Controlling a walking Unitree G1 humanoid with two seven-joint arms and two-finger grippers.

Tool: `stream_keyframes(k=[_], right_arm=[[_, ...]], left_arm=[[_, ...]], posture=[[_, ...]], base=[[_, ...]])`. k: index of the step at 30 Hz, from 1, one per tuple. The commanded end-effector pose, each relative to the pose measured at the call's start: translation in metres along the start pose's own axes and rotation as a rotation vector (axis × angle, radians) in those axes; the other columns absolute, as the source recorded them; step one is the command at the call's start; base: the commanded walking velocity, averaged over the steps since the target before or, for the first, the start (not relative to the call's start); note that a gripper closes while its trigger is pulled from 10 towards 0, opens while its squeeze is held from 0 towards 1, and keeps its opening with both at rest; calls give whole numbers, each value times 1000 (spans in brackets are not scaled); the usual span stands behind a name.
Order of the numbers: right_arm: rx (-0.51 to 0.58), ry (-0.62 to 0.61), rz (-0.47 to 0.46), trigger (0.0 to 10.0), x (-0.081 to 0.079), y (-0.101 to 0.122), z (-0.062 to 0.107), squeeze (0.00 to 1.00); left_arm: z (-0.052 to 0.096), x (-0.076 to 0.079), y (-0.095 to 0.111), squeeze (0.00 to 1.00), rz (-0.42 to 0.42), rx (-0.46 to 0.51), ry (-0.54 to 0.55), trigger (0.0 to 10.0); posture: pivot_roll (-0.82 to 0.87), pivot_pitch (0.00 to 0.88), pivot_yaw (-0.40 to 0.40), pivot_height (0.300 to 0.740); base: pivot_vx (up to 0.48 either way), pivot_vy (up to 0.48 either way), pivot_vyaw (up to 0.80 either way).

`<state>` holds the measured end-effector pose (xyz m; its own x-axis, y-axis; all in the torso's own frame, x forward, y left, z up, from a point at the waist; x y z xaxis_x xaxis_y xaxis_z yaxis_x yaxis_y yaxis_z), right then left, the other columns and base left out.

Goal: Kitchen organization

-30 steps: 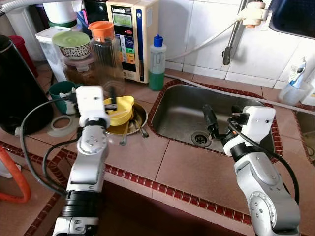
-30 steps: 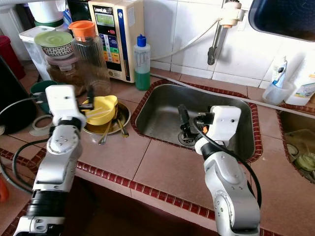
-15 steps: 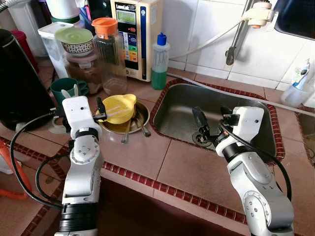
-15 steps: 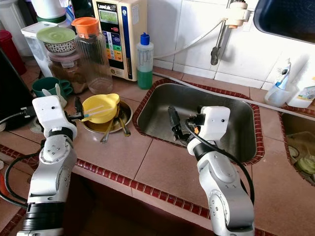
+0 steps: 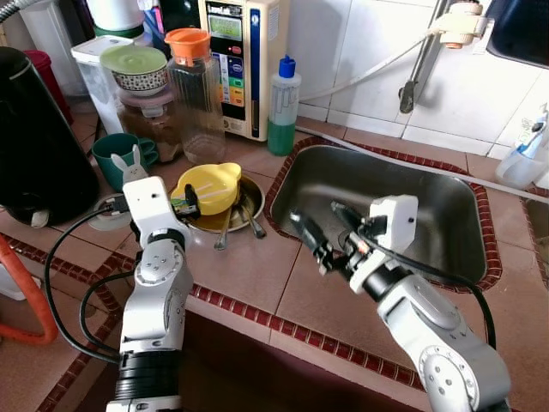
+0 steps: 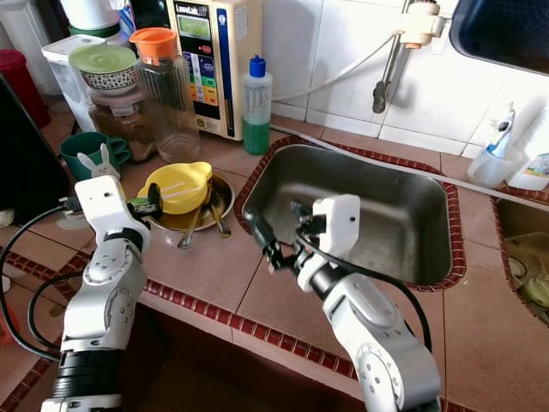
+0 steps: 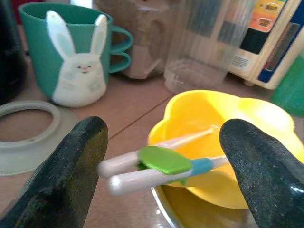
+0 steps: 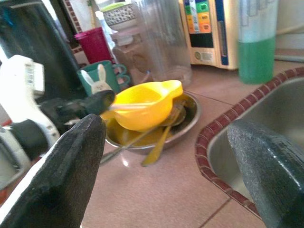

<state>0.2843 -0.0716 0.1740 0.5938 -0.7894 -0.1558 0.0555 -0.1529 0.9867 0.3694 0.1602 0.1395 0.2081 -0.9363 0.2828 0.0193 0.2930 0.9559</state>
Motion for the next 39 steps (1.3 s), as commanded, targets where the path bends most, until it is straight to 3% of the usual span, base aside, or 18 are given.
stream_keyframes(k=[1,2,3,4,39], right_arm=[[13,20,6,10000,-4,5,1,0],[8,18,10,10000,-4,5,1,0],[8,18,10,10000,-4,5,1,0],[7,19,9,10000,-4,5,2,0],[-30,48,20,10000,-6,2,8,0]], left_arm=[[-3,8,5,0,13,12,-34,8078],[-4,11,7,0,25,20,-48,3333],[-4,11,7,0,25,20,-48,3333],[-5,11,7,0,27,22,-49,196],[-4,12,0,0,59,12,-52,0]], posture=[[58,0,-2,740],[55,0,0,740],[55,0,0,740],[53,0,0,740],[42,0,-7,740]], base=[[0,0,0],[0,0,0],[0,0,0],[0,0,0],[0,0,0]])
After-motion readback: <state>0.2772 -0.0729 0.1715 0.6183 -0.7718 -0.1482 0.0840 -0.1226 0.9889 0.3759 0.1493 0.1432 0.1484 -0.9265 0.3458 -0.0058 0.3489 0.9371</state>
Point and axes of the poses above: a point about 5 cm out from each wrist's last joint towards the gripper, its own z axis pointing back from the gripper into the wrist, its own y axis along the axis of the wrist's last joint, x = y × z, the point moved 5 cm from there along -z, pointing out of the wrist towards the gripper, and after that the axes turned 7 degrees about z, right-handed, at the moved point
